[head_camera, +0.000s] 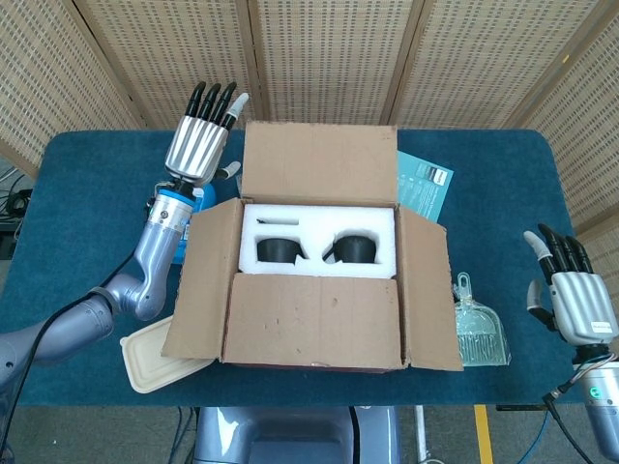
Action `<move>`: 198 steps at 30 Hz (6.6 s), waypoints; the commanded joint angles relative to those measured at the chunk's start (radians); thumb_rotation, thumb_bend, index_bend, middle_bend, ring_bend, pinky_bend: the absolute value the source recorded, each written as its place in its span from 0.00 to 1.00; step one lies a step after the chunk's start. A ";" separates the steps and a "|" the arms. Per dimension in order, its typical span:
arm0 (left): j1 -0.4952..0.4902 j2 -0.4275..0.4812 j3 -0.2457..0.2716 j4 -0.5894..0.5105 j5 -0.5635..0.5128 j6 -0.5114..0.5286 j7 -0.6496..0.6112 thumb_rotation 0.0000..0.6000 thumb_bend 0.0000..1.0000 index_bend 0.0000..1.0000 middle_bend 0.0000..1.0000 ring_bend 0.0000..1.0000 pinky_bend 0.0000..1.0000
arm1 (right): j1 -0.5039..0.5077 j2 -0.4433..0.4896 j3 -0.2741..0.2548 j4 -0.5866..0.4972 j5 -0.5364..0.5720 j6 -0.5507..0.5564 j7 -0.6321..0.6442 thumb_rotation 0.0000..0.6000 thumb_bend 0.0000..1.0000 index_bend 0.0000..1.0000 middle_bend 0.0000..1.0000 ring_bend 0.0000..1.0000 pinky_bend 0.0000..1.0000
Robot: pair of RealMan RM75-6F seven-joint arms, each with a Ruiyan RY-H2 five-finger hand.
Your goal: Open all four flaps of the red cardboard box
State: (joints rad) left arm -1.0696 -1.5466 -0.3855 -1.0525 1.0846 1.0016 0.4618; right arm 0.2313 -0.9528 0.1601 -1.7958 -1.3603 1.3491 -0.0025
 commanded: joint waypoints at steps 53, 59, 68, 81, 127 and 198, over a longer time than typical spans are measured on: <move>0.276 0.487 0.135 -0.832 0.132 -0.285 -0.499 0.14 0.30 0.35 0.00 0.00 0.00 | -0.023 -0.006 -0.013 0.007 -0.029 0.024 0.039 1.00 0.78 0.00 0.00 0.00 0.00; 0.262 0.455 0.168 -0.829 0.131 -0.264 -0.420 0.14 0.29 0.35 0.00 0.00 0.00 | -0.027 -0.004 -0.013 0.009 -0.027 0.026 0.042 1.00 0.78 0.00 0.00 0.00 0.00; 0.245 0.397 0.195 -0.816 0.089 -0.228 -0.331 0.14 0.29 0.35 0.00 0.00 0.00 | -0.034 -0.002 -0.013 0.015 -0.025 0.031 0.054 1.00 0.78 0.00 0.00 0.00 0.00; 0.236 0.360 0.204 -0.787 0.042 -0.194 -0.294 0.14 0.29 0.35 0.00 0.00 0.00 | -0.035 -0.004 -0.013 0.020 -0.022 0.027 0.058 1.00 0.78 0.00 0.00 0.00 0.00; 0.269 0.752 0.116 -0.972 0.532 -0.396 -1.280 0.11 0.28 0.38 0.00 0.00 0.00 | -0.032 -0.006 -0.005 -0.002 -0.017 0.028 0.025 1.00 0.78 0.00 0.00 0.00 0.00; 0.744 0.538 0.383 -0.876 0.440 0.485 -0.268 0.83 0.26 0.14 0.00 0.00 0.00 | -0.046 -0.056 -0.016 0.058 -0.033 0.050 0.035 1.00 0.78 0.00 0.00 0.00 0.00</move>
State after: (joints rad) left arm -0.3776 -0.9605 -0.0107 -1.9598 1.5445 1.4301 0.1419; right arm 0.1881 -1.0050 0.1454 -1.7413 -1.3923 1.3955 0.0353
